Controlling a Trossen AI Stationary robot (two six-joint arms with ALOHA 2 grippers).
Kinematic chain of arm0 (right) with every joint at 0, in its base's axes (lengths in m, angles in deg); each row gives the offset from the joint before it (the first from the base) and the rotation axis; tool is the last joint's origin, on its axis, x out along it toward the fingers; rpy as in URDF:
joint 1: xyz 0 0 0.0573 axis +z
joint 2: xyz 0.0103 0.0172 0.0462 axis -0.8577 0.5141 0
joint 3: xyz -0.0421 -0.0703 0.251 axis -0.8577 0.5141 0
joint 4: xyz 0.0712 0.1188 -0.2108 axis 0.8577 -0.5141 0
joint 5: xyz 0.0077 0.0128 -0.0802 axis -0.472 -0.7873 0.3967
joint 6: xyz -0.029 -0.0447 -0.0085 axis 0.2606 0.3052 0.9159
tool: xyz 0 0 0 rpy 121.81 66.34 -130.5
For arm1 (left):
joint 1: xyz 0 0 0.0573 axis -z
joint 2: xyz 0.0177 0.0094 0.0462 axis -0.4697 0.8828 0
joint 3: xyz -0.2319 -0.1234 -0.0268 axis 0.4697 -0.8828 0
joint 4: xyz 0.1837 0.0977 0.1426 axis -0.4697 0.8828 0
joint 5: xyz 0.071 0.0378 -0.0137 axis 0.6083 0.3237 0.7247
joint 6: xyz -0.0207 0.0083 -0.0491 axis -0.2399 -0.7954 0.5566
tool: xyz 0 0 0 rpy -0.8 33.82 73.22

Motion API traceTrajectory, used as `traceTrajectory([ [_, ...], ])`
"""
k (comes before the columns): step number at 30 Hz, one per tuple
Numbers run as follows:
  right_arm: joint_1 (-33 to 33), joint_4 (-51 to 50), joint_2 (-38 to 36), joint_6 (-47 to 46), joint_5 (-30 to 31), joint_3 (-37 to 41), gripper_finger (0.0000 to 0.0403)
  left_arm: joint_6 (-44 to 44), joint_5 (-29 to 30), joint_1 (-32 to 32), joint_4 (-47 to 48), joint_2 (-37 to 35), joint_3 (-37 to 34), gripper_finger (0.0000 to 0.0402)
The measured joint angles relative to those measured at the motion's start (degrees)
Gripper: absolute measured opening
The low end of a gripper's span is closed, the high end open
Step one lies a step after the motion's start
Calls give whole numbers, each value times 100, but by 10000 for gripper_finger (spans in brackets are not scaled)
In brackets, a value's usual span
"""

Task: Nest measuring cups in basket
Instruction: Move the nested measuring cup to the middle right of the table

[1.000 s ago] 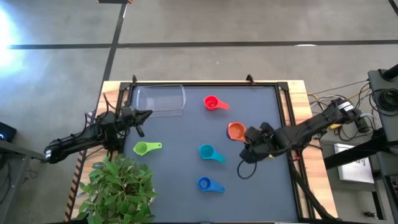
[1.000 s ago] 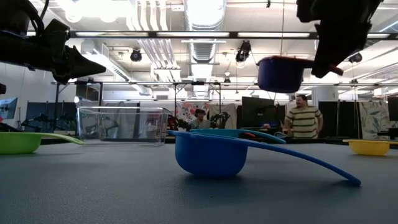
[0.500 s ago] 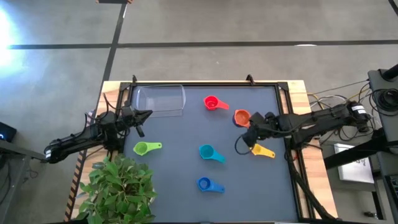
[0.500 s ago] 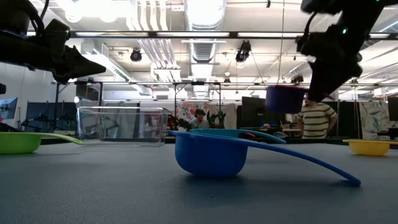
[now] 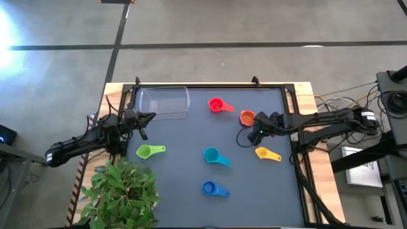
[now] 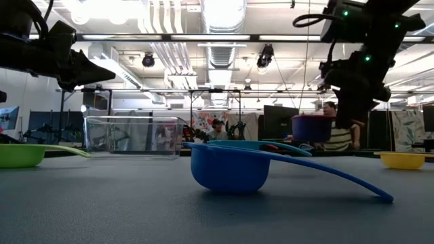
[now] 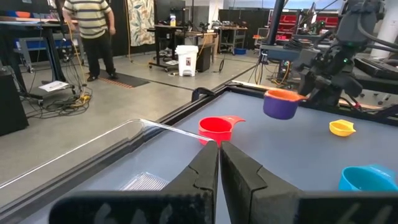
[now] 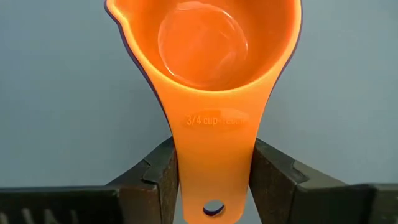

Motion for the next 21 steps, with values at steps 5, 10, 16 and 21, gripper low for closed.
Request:
traceTrajectory([
  [5, 4, 359, 119, 9, -111, 89, 157, 0, -1, -1, 0, 1, 0, 0],
  [10, 7, 827, 300, 158, -159, 99, 151, 0, -1, -2, 2, -1, 0, 0],
  [16, 7, 975, 506, 325, -163, 99, 169, 0, -2, -2, 1, 4, 0, 0],
  [21, 7, 990, 499, 324, -469, 99, 196, 0, -2, -1, 0, 4, 0, 0],
])
